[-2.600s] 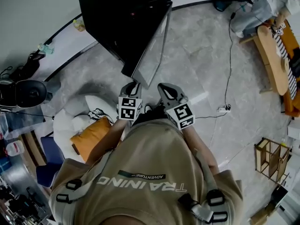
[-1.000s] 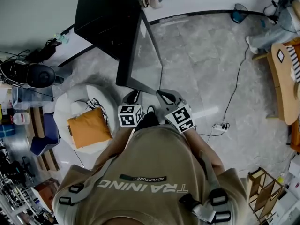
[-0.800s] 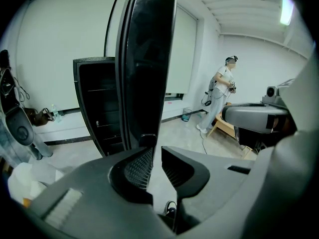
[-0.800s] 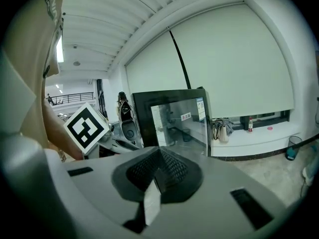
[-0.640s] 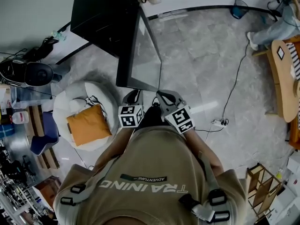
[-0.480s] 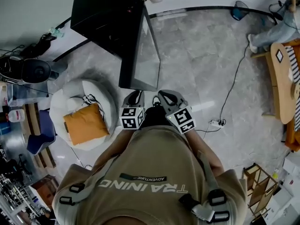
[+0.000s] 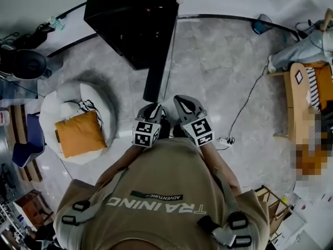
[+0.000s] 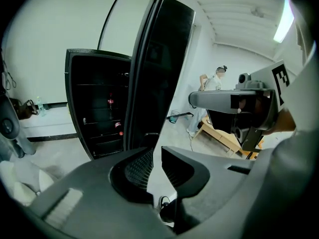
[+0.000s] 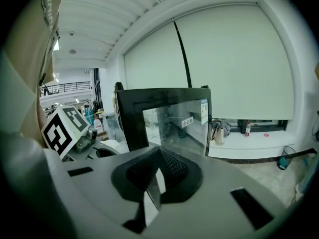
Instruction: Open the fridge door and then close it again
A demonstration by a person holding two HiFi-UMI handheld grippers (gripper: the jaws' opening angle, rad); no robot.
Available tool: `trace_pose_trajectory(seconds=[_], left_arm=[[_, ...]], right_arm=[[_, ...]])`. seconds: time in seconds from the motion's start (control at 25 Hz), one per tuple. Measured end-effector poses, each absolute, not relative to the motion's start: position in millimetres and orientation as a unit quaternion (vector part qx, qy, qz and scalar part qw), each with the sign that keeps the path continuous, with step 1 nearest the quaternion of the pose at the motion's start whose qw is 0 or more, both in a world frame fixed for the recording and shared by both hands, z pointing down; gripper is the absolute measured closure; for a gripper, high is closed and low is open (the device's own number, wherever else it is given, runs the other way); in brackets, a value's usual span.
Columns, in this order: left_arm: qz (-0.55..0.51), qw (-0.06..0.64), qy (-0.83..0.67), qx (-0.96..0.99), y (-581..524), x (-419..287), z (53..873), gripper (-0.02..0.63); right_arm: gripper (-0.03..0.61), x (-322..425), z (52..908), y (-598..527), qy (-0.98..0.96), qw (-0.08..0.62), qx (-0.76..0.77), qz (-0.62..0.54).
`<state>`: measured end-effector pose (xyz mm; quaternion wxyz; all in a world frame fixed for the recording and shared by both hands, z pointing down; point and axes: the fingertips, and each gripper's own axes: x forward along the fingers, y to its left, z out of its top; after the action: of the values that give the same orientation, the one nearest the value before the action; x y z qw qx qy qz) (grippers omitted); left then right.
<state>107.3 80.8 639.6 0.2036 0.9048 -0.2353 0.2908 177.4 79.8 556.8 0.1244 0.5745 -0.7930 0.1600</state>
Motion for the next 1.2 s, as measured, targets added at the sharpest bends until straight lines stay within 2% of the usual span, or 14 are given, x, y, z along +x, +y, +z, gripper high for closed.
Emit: trace_pose_trajectory(seconds=[0.52, 0.8, 1.2], left_arm=[[0.278, 0.206, -0.288, 0.893, 98, 136, 639, 0.566], [0.28, 0.213, -0.334, 0.875, 124, 177, 640, 0.566], [0.259, 0.223, -0.4, 0.851, 145, 238, 642, 0.566]], right_arm=[[0.583, 197, 558, 94, -0.832, 0.129, 0.517, 0.153], [0.583, 243, 572, 123, -0.864, 0.145, 0.461, 0.142], [0.583, 313, 576, 149, -0.885, 0.132, 0.43, 0.12]])
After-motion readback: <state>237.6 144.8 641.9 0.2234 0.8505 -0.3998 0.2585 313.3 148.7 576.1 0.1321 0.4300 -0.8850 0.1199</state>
